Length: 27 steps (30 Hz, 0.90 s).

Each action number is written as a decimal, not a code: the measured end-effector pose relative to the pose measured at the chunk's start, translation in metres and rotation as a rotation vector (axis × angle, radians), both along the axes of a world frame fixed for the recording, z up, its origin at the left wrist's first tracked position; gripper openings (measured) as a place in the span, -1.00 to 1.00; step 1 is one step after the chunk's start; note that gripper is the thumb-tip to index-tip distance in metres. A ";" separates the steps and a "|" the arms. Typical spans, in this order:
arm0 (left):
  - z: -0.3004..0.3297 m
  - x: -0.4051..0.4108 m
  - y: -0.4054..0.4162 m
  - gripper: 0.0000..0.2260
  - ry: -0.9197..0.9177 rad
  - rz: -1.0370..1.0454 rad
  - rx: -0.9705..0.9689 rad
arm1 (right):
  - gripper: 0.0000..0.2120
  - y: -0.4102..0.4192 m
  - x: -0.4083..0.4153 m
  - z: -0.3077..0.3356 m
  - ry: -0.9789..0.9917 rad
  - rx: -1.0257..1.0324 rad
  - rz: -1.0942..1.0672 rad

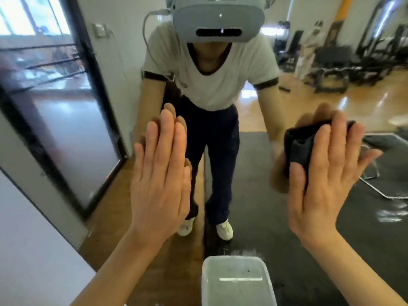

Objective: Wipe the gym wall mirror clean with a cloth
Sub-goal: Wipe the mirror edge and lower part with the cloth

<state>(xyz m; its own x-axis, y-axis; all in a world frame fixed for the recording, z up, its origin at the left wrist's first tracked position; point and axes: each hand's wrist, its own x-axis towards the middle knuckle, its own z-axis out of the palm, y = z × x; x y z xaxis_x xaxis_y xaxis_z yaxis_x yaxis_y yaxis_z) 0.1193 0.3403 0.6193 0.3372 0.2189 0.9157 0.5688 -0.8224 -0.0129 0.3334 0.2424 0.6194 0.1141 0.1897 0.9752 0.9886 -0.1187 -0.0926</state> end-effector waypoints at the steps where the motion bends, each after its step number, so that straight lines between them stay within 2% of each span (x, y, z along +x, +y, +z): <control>1: 0.001 0.000 0.000 -0.50 0.006 0.004 0.002 | -0.53 0.002 -0.004 -0.002 0.111 0.062 -0.004; 3: 0.001 0.000 0.000 -0.50 0.008 0.016 0.007 | -0.50 0.015 -0.032 -0.007 0.259 0.157 -0.005; 4: 0.000 0.001 0.000 -0.50 0.007 0.020 0.011 | -0.49 0.025 -0.052 -0.012 0.249 0.150 -0.001; 8: -0.001 0.002 0.003 -0.48 0.010 0.024 0.032 | -0.39 0.047 -0.104 -0.042 -0.129 -0.070 -0.012; 11: -0.001 0.003 0.003 -0.47 -0.002 0.018 0.026 | -0.38 0.032 -0.059 -0.045 -0.317 -0.101 -0.019; 13: -0.001 0.002 0.002 -0.47 -0.005 0.023 0.010 | -0.42 0.008 -0.015 -0.044 -0.225 -0.090 -0.044; 15: 0.000 0.002 0.001 -0.48 -0.008 0.029 0.017 | -0.47 -0.012 0.013 -0.043 0.027 -0.044 -0.063; 18: 0.000 0.003 0.001 -0.50 -0.019 0.025 0.031 | -0.48 -0.006 -0.007 -0.037 0.334 0.101 -0.057; 19: -0.001 0.003 0.001 -0.49 -0.017 0.023 0.038 | -0.47 0.005 -0.025 -0.033 0.317 0.093 -0.043; 20: -0.002 0.002 0.002 -0.46 -0.011 0.018 0.045 | -0.45 0.015 -0.044 -0.032 0.209 0.037 -0.033; 23: -0.002 0.002 0.004 -0.40 -0.004 0.009 0.057 | -0.37 0.032 -0.067 -0.032 -0.368 -0.177 -0.041; 24: -0.001 0.002 0.003 -0.39 -0.009 0.008 0.055 | -0.39 0.029 -0.055 -0.026 -0.474 -0.204 -0.032; 25: 0.000 0.003 0.002 -0.40 -0.017 0.006 0.051 | -0.42 0.023 -0.040 -0.021 -0.504 -0.200 -0.021; 27: 0.001 0.003 0.000 -0.43 -0.024 0.001 0.039 | -0.43 0.004 -0.008 -0.011 -0.346 -0.151 -0.025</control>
<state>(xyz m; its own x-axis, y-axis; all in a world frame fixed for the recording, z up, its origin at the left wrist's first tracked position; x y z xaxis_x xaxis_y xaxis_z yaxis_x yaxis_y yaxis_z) 0.1222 0.3400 0.6200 0.3145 0.1832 0.9314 0.5702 -0.8209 -0.0311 0.3251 0.2466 0.6081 -0.2102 0.3359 0.9181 0.9550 -0.1303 0.2663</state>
